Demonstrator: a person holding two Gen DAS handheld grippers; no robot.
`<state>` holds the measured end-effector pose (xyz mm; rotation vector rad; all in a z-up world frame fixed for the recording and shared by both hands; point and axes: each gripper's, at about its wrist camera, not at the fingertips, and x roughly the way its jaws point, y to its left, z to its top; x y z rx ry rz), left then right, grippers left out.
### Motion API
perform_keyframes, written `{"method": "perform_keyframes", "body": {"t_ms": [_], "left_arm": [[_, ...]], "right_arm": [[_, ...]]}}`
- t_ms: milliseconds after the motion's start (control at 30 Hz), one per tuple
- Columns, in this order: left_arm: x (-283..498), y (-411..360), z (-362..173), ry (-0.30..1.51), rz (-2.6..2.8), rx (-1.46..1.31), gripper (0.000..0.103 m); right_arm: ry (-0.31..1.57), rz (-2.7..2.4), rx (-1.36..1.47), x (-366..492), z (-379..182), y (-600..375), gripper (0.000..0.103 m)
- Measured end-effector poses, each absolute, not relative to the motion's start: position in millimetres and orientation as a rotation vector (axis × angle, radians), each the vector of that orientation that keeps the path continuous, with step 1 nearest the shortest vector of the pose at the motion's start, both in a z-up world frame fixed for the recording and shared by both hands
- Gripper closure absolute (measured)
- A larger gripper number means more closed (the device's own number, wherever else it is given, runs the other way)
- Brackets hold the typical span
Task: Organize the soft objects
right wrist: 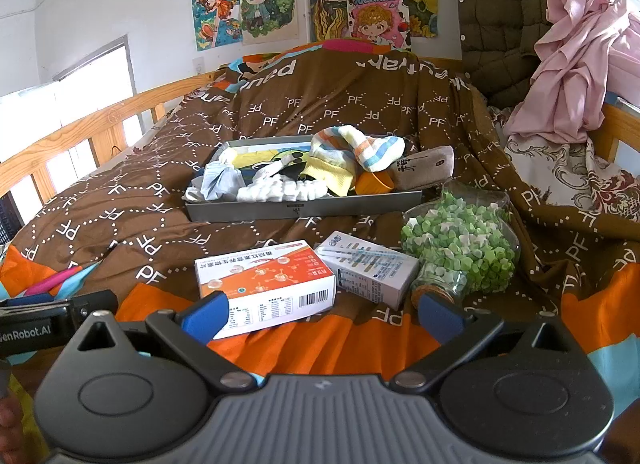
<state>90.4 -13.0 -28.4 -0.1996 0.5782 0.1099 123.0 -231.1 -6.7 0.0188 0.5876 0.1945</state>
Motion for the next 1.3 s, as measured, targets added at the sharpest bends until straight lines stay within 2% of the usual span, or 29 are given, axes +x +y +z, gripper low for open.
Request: {"method": "perform_keyframes", "body": {"t_ms": [1300], "left_arm": [[90.0, -13.0, -27.9, 0.575, 0.094, -0.186, 0.001]], "right_arm": [[0.592, 0.196, 0.021, 123.1, -7.7, -231.4, 0.0]]}}
